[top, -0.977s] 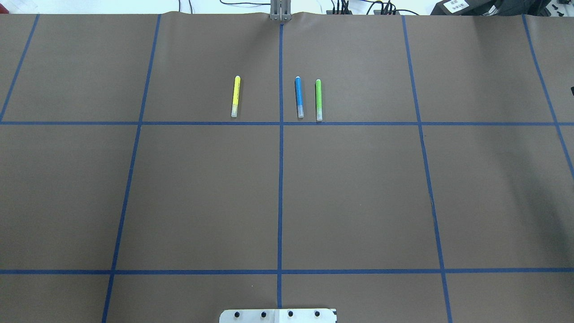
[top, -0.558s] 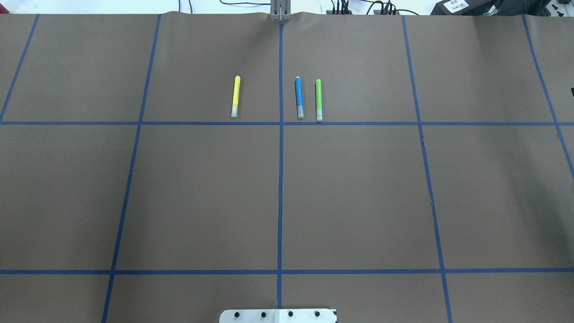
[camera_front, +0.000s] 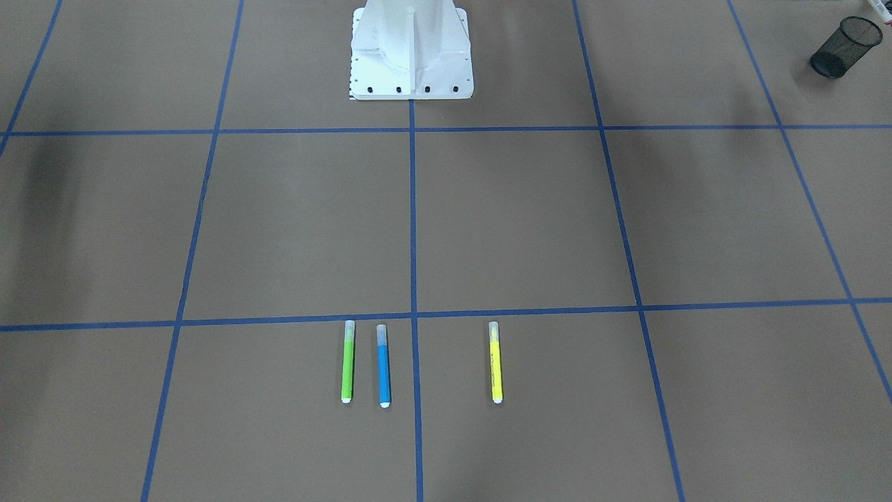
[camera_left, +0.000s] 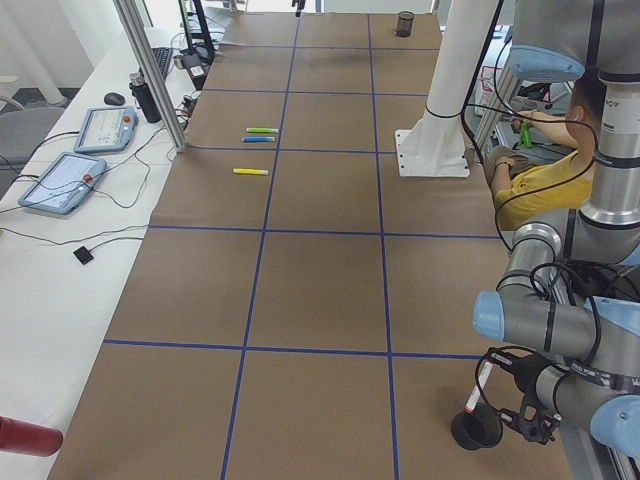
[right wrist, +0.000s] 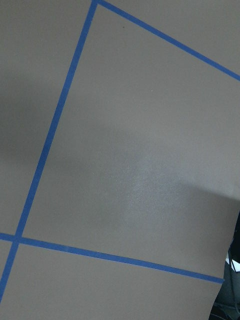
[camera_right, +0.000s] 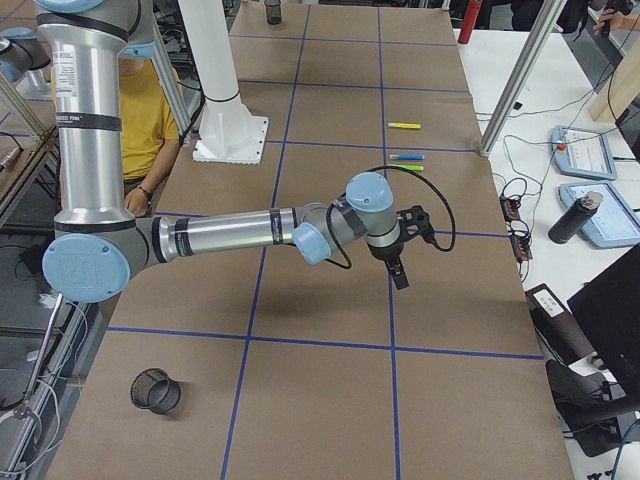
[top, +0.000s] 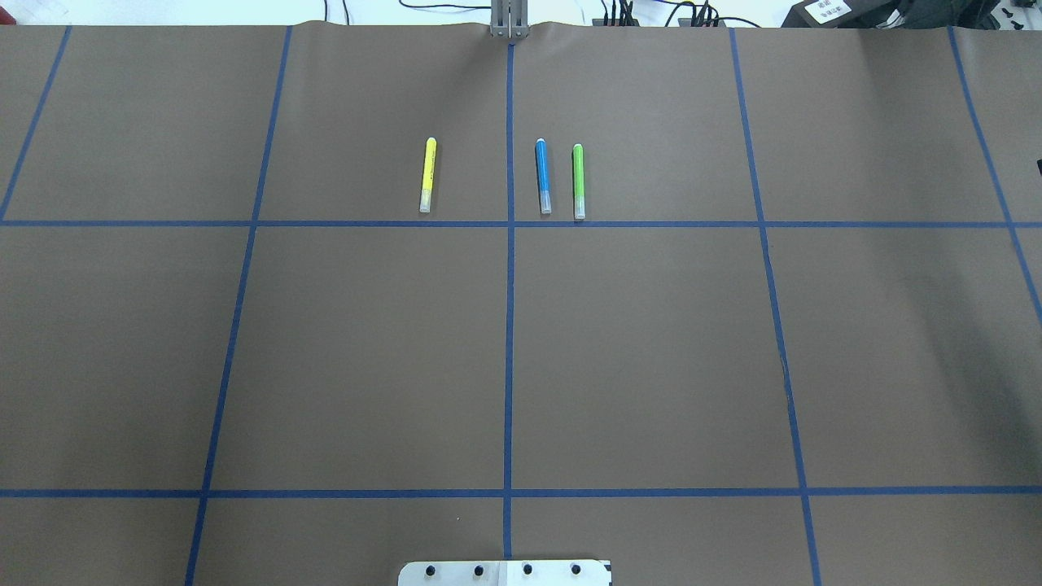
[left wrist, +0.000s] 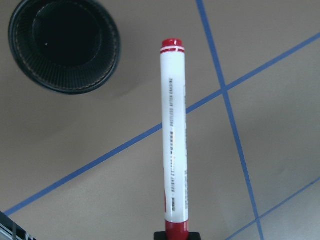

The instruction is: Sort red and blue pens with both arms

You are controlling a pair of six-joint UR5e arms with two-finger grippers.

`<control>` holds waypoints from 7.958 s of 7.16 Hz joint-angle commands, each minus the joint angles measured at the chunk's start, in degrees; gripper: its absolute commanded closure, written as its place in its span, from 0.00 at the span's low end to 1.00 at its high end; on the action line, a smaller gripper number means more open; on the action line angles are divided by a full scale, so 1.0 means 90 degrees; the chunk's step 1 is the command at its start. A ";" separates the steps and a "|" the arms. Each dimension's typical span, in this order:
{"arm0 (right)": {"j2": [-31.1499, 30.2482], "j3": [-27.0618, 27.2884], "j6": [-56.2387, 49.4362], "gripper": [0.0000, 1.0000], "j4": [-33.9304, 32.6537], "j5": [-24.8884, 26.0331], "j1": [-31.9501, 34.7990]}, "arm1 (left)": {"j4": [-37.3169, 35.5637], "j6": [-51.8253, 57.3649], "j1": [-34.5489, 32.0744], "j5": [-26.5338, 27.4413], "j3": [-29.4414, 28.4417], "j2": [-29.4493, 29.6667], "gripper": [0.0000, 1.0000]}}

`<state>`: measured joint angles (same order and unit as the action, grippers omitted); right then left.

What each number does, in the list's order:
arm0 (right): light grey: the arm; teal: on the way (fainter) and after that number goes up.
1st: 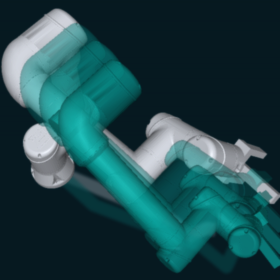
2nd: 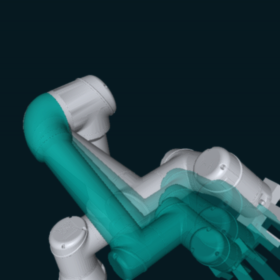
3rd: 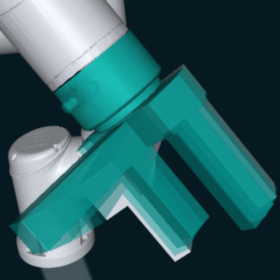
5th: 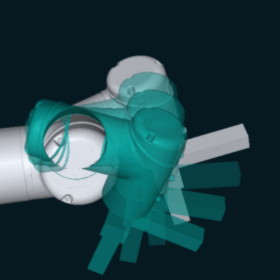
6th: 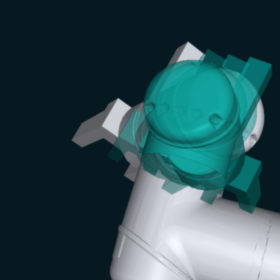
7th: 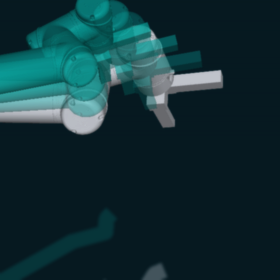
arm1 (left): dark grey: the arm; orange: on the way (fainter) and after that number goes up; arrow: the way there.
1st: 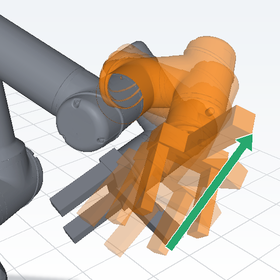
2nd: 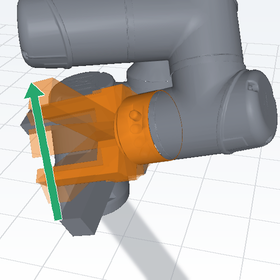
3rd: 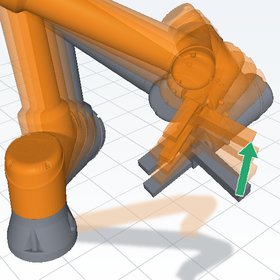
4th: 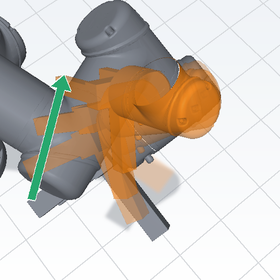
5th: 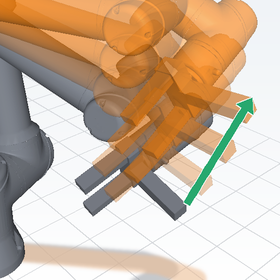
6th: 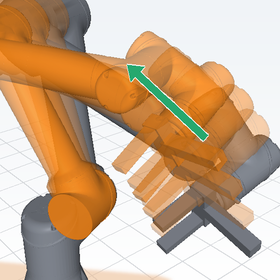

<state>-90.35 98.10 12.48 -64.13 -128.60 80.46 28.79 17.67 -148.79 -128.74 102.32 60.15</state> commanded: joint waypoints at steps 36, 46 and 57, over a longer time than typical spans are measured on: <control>0.2663 -0.0001 0.4042 0.00 -0.1600 0.0821 -0.2707 | 0.6634 -0.0987 0.6668 -0.0696 0.0213 0.2525 0.00; 0.6239 -0.3349 0.5776 0.00 -0.2337 0.2203 -0.4400 | 0.6635 -0.0977 0.6678 -0.0764 0.0106 0.2515 0.00; 0.6279 -0.4591 0.5674 0.38 -0.0735 0.2385 -0.4692 | 0.7260 -0.0977 0.6678 -0.0774 -0.0207 0.2525 0.00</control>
<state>-33.72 57.25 63.68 -70.76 -107.66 38.25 94.13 8.88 -88.68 -135.70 100.46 82.91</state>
